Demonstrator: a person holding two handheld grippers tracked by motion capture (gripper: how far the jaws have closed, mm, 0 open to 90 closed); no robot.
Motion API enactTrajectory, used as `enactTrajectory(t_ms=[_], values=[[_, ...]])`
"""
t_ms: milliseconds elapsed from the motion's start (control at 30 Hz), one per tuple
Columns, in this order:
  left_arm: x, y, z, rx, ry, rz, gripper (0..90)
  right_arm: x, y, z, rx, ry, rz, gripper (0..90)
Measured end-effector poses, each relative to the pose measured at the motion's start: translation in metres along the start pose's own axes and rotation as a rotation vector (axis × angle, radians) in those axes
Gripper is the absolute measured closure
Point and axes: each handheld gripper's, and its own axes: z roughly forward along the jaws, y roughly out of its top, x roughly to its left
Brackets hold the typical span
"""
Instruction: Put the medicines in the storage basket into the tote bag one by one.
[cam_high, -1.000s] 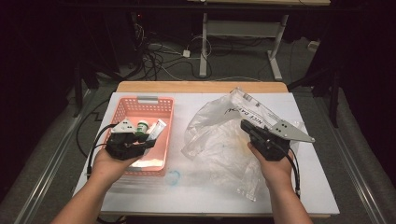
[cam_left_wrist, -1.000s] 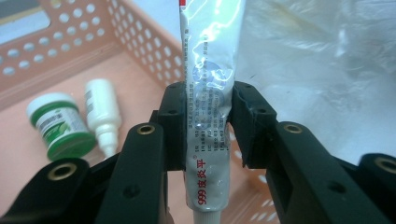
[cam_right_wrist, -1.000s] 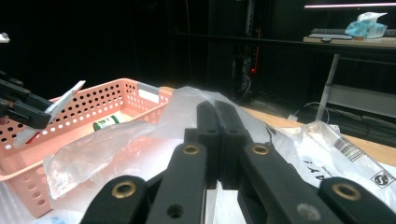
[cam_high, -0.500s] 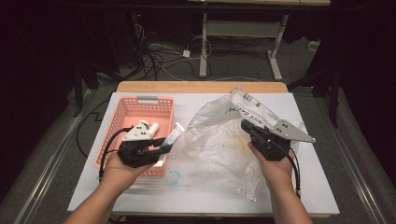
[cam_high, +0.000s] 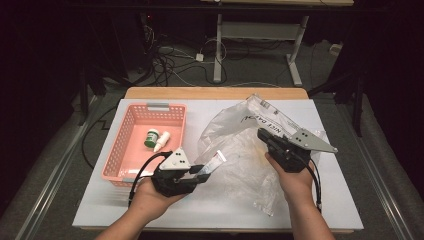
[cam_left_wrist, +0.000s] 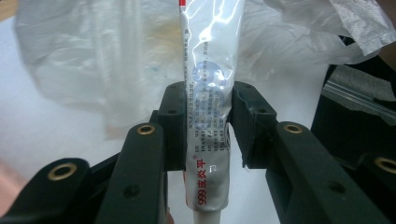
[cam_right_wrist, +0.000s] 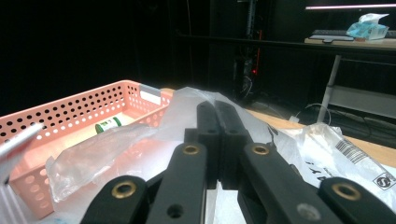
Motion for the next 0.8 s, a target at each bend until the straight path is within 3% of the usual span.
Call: enactTrajectory(t_ms=[333,600,800], values=[[-0.013,0.01,0.04,0.009,-0.034,0.005,66.2,0.007,0.004,-0.001,-0.012,0.024,-0.007,90.0],[-0.009,0.018,0.068,0.009,-0.039,-0.027,66.2,0.009,0.005,-0.001,-0.019,0.033,-0.013,90.0],[-0.003,0.027,0.085,0.022,-0.02,-0.033,66.2,0.009,0.005,-0.002,-0.021,0.037,-0.01,90.0]])
